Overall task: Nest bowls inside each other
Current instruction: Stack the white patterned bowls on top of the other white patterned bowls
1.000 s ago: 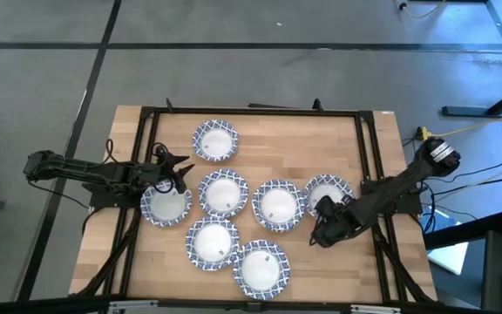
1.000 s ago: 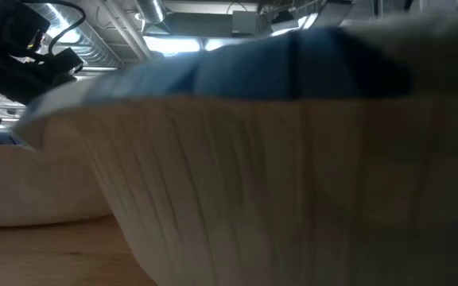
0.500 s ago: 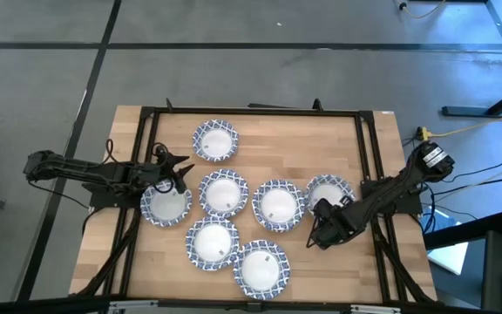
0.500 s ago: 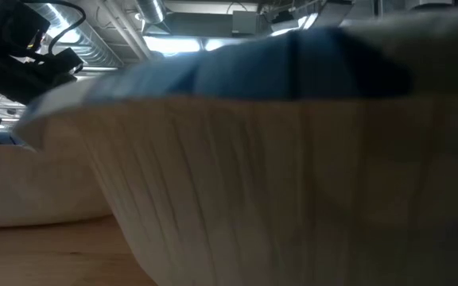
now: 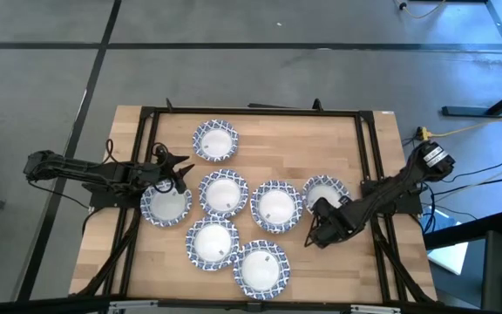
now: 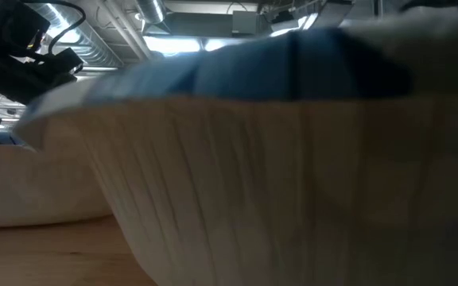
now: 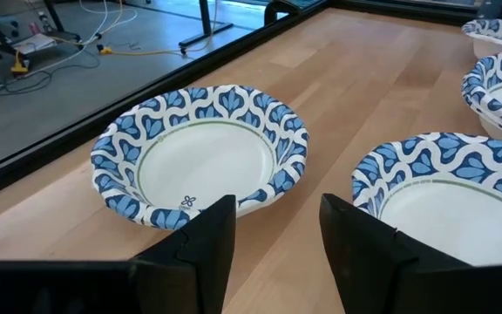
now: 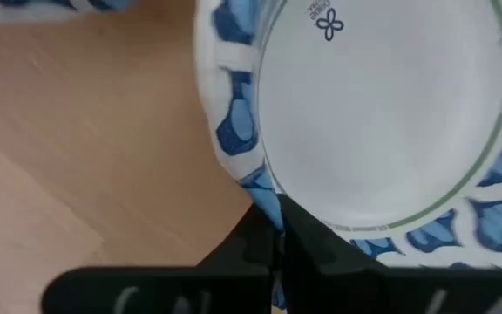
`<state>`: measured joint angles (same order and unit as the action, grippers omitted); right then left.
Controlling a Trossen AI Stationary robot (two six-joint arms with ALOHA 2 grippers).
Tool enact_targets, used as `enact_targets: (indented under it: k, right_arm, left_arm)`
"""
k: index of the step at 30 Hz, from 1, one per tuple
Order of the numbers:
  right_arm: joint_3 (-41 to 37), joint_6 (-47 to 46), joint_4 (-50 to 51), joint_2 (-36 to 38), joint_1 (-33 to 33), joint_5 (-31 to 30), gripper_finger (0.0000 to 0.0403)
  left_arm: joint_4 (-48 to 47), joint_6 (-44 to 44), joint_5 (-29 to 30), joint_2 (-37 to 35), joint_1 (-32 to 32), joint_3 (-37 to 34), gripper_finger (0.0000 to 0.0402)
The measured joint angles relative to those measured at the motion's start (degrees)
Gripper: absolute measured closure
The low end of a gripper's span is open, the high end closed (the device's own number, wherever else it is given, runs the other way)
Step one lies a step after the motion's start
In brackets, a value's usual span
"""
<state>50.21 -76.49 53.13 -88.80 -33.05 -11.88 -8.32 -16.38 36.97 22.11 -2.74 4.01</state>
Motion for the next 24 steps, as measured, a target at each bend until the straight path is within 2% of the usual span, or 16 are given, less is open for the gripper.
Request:
enact_targets:
  k: [7,12,16,19,24]
  right_arm:
    - [4.51,0.64,9.53,2.26,2.93,-0.31,0.0398]
    - [10.49,2.15,15.24,2.34,5.31,-0.38,0.0398]
    - [15.83,4.39,15.48,2.34,7.8,-0.53,0.0398]
    - [20.06,6.64,14.2,2.34,9.44,-2.77,0.0398]
    - [25.98,13.49,7.21,2.34,12.09,-6.46,0.0398]
  left_arm:
    - [0.0,0.24,0.0,0.0,0.0,0.0,0.0239]
    - [0.0,0.26,0.02,0.0,0.0,0.0,0.0239]
    - [0.0,0.26,0.01,0.0,0.0,0.0,0.0239]
    - [0.0,0.15,0.02,0.0,0.0,0.0,0.0239]
    - [0.0,0.14,0.0,0.0,0.0,0.0,0.0239]
